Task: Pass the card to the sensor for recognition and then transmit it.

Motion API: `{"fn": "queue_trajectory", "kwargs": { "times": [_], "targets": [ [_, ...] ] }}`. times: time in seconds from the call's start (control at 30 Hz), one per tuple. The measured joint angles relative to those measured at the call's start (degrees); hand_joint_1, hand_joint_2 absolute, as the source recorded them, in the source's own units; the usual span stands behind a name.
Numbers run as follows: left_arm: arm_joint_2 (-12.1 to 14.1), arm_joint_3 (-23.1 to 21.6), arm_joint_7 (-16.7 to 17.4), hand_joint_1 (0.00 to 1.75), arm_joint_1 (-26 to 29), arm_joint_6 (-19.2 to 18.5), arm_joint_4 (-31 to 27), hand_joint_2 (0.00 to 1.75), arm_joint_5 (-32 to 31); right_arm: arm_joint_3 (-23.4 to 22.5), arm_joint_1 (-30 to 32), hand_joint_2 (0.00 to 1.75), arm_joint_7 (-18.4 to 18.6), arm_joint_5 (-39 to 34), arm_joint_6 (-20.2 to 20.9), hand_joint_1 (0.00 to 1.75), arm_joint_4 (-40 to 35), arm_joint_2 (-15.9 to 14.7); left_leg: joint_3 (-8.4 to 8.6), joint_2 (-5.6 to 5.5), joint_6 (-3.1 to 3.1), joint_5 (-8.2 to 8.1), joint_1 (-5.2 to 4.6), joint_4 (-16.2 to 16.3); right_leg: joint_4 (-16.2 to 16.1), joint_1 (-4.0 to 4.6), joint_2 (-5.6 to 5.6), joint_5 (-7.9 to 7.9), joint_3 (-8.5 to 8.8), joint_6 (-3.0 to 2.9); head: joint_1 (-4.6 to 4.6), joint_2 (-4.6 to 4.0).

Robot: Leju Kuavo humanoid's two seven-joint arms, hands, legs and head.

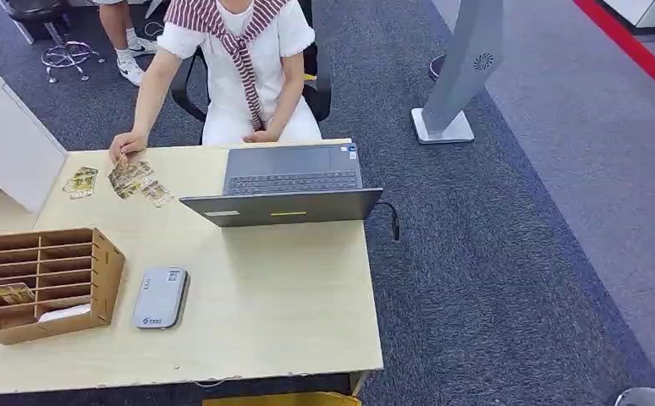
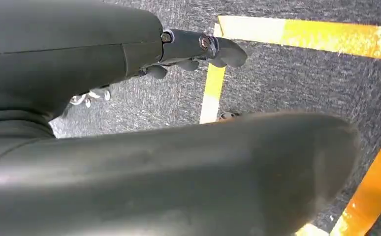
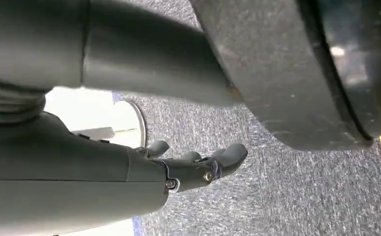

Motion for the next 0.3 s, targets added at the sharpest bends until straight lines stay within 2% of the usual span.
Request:
{"fn": "queue_trajectory", "kwargs": {
  "times": [0.13, 0.17, 0.3],
  "targets": [
    [0.0, -0.55, 0.0, 0.0, 0.06, 0.0, 0.07, 0.0, -0.81, 0.74, -0.05, 1.75, 0.09, 0.42, -0.15, 0.0, 0.0, 0.0, 0.01, 0.0, 0.0, 0.0, 0.0, 0.0, 0.0, 0.0, 0.0, 0.0, 0.0, 0.0, 0.0, 0.0],
    [0.0, -0.68, 0.0, 0.0, 0.07, 0.0, 0.09, 0.0, -0.9, 0.83, -0.05, 0.0, 0.09, 0.55, -0.15, 0.0, 0.0, 0.0, 0.01, 0.0, 0.0, 0.0, 0.0, 0.0, 0.0, 0.0, 0.0, 0.0, 0.0, 0.0, 0.0, 0.0],
    [0.0, -1.03, 0.0, 0.0, 0.08, 0.06, 0.11, 0.0, -1.57, 1.01, -0.17, 0.0, 0.09, 0.72, -0.13, 0.0, 0.0, 0.0, 0.01, 0.0, 0.0, 0.0, 0.0, 0.0, 0.0, 0.0, 0.0, 0.0, 0.0, 0.0, 0.0, 0.0]
  ]
}}
